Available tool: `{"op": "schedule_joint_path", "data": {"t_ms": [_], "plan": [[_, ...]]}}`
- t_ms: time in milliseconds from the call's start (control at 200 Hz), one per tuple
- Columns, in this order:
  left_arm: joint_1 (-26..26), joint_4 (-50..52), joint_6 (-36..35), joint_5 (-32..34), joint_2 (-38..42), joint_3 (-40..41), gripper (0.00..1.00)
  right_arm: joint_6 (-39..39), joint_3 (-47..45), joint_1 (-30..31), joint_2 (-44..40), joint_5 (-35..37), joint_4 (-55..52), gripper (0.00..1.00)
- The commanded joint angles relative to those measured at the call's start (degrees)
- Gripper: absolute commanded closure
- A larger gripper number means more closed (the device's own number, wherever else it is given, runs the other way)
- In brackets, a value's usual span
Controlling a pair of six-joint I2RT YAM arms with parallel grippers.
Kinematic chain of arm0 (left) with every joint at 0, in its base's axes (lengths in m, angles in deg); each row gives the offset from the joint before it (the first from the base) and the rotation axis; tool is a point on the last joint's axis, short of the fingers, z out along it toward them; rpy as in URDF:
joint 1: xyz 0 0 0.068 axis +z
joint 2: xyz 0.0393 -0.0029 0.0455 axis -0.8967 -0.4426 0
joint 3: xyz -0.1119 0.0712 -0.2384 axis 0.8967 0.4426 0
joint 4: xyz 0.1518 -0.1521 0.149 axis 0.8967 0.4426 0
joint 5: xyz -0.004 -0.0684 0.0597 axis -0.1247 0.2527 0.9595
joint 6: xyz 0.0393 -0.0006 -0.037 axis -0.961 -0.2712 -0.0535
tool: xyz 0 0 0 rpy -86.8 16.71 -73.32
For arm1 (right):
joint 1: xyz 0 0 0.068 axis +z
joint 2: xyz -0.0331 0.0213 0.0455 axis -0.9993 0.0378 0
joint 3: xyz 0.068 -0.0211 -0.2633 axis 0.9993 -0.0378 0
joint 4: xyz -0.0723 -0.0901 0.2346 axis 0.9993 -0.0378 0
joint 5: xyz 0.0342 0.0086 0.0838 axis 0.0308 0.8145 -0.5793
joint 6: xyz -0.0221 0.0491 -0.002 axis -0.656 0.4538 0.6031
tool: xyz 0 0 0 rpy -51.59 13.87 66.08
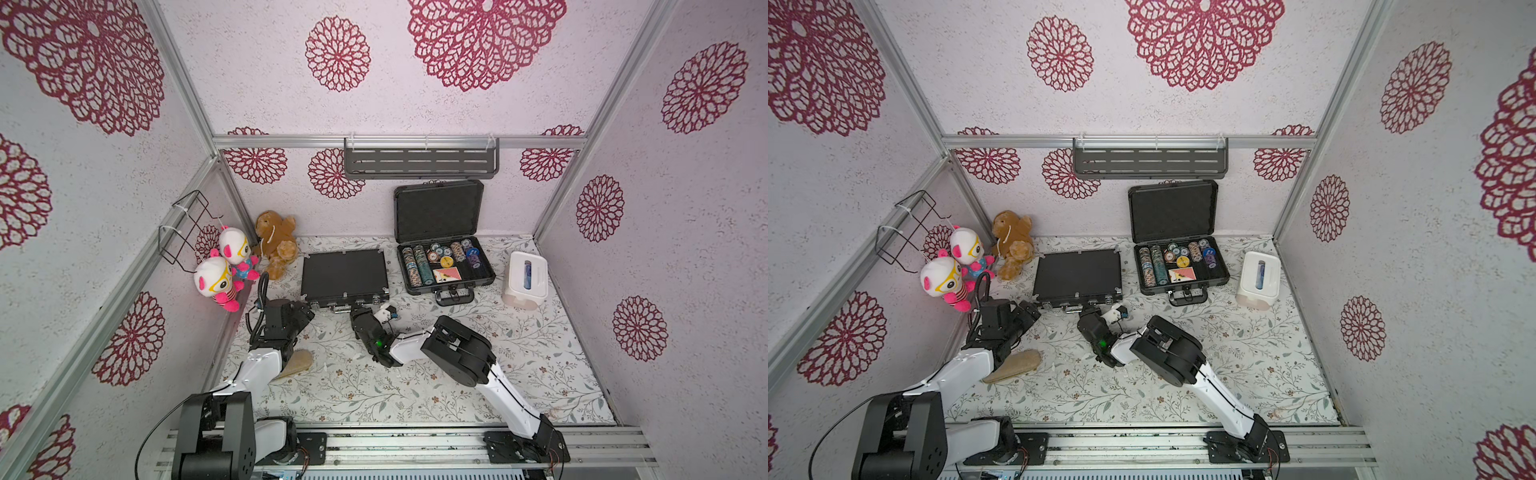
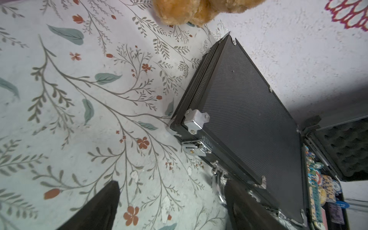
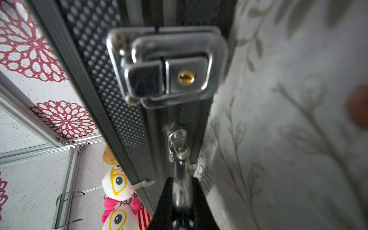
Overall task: Open the poker set cases
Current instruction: Pick up the poker set case from the center of the board.
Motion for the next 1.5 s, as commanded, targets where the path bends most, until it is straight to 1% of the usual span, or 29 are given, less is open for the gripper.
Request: {"op": "schedule_joint_path", "data": {"t_ms": [0,75,120,245,310,425,505,605,776,891,996,1091,1241,1411,1496], "plan": [[2.5,-0.2,3.7,-7.5,-0.6,0.1,0.13,0.4,2.8,1.1,-0.3,-1.1,-1.6,1.0],[3.8,-7.5,9.1,-14.6,-1.5,1.7,0.15,-0.2,4.9,0.9,-0.8,-1.0,-1.1,1.0],[4.0,-10.6,11.5,-16.6,-2.1,1.8,0.16,-0.2,5.8,1.0,-1.3,-1.2,-0.8,1.0],[4.1,-9.7,14.2,-18.8,-3.9,-1.4,0.18,-0.7,6.8,1.6,-3.2,-1.2,-0.5,1.0],[4.1,-10.8,16.5,-20.5,-4.8,-2.2,0.2,-0.6,7.7,2.2,-4.0,-1.5,-2.1,1.0],[4.1,-15.9,20.6,-22.7,-6.4,-0.9,0.23,1.3,7.5,4.1,-4.6,-0.1,-1.6,1.0],[4.1,-18.9,22.6,-21.9,-6.6,1.1,0.24,1.2,8.1,4.8,-4.4,-0.2,-0.2,1.0],[4.2,-19.3,23.1,-21.1,-6.7,1.9,0.24,-0.6,9.1,4.8,-4.8,-0.5,0.8,1.0],[5.9,-18.6,23.3,-25.6,-8.0,1.0,0.24,-6.3,8.3,5.0,-8.1,0.6,2.1,1.0],[7.2,-18.4,23.7,-27.3,-6.9,1.5,0.24,-8.6,8.3,5.1,-9.4,0.9,2.6,1.0],[7.2,-18.2,23.5,-26.6,-4.3,2.6,0.24,-9.3,9.1,5.5,-9.6,0.8,1.6,1.0],[7.2,-17.1,22.6,-24.4,-1.5,3.6,0.24,-10.5,10.3,5.8,-9.5,0.8,1.3,1.0],[7.4,-15.1,21.9,-23.8,1.5,4.1,0.23,-15.3,11.4,6.3,-10.7,1.0,2.9,1.0],[8.2,-12.3,20.9,-23.5,3.6,4.2,0.22,-19.1,12.1,6.3,-11.8,0.7,4.1,1.0],[9.0,-10.1,19.0,-23.6,4.6,3.3,0.22,-20.7,12.2,6.4,-12.3,0.6,3.4,1.0]]}}
